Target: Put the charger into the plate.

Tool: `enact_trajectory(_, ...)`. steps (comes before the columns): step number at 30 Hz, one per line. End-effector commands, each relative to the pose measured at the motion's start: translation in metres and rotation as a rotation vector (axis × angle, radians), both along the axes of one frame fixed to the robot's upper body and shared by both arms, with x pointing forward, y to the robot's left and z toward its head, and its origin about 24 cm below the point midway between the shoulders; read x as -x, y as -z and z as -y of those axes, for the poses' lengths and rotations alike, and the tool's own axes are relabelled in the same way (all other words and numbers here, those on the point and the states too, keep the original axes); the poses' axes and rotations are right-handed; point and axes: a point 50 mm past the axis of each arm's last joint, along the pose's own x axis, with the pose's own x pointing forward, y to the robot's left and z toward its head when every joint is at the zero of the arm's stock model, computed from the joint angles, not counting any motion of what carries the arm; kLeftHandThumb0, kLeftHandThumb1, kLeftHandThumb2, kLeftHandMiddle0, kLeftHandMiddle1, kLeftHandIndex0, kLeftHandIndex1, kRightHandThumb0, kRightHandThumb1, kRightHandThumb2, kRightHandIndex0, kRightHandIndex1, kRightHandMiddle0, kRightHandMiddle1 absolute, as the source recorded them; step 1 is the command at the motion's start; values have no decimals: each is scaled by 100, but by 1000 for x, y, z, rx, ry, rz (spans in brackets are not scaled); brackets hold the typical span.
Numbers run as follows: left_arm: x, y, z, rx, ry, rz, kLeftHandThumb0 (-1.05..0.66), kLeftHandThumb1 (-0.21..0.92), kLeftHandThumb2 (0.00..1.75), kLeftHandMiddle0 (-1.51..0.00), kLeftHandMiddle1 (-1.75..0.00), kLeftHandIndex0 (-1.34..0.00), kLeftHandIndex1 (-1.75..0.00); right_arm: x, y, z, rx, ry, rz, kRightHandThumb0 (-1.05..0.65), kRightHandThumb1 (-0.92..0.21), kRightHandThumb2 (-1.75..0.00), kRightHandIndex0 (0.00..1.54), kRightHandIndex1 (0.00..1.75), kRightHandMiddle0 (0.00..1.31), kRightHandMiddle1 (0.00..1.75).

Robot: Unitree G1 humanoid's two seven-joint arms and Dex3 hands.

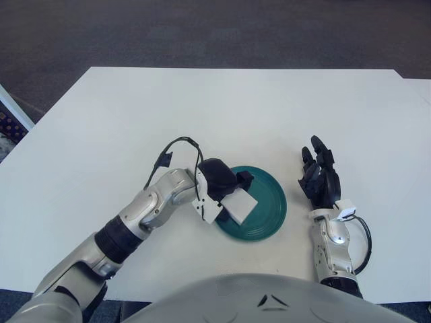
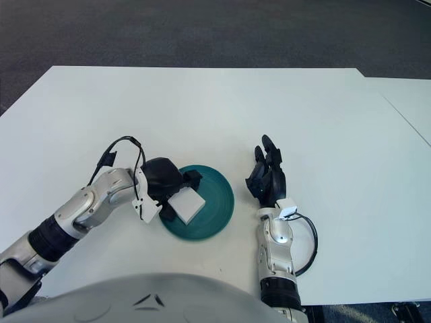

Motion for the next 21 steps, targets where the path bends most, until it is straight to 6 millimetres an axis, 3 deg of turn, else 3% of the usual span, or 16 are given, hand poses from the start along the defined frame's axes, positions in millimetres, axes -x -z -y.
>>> enact_trajectory(1,-1,10,-2,-36,-5,-6,-46,92,65,-96,-175,-77,-175,23,31,0,-38,18,-172,-85,-92,-93,17,1,0,39)
enact_trajectory(21,-5,14,-2,-91,0,22,-47,92,65,-97,-175,-75,-175,23,34,-7,-34,-5,-181,-86,-92,-94,14,0,0,38)
